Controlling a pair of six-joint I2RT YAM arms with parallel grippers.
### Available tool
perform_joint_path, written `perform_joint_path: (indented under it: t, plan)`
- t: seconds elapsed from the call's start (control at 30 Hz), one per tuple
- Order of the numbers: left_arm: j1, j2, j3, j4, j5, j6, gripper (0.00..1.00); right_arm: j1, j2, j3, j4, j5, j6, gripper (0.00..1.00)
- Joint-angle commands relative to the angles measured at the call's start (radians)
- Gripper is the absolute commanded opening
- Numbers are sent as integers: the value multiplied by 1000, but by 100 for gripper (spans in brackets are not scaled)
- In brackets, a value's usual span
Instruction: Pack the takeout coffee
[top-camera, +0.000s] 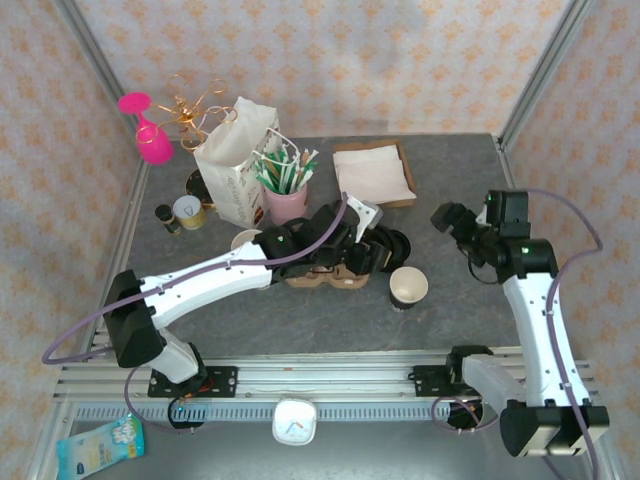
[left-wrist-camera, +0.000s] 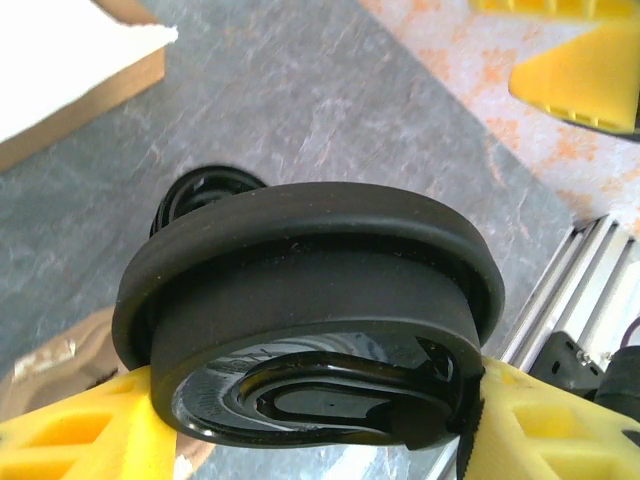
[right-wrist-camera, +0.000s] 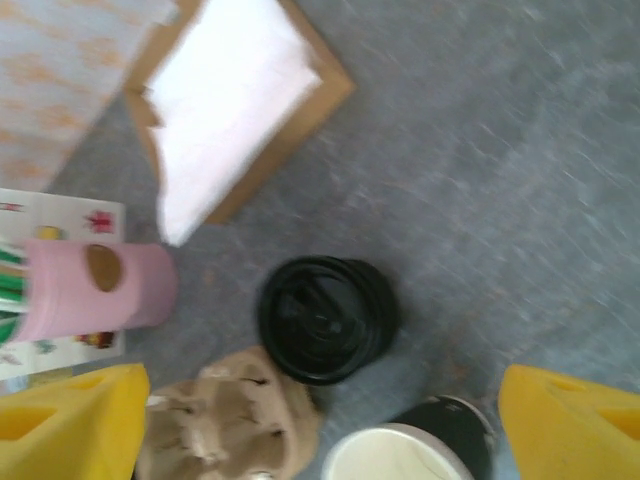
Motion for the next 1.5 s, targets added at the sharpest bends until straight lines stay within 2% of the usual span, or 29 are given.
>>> perform_joint_path:
  t: [0.0,0.1,0.3,0.57,1.03,1.33,1.47]
  plan:
    - [-27,11,47,-107,-72,-61,61,-23,-44,-92,4,-38,-48,88]
    - [-36,12,54,-140,-94,-79,61,-23,-77,-154,-18,-60,-68,85]
    - [-40,-4,48,-159,-104,-103,61,-16,-115,-280,-50,-123,-103,71]
    - [-46,-11,51,-175,-106,-118,61,83,-102,-345,-23,-122,-86,59]
    - [-46,-25,59,-190,-125,-108,61,128,-81,-355,-32,-141,-66,30]
    - [-45,-26,83,-214,-132,-97,61,152,-72,-361,-14,-200,-41,19]
    - [-46,-29,88,-220,-136,-95,61,206,-68,-366,17,-209,2,16]
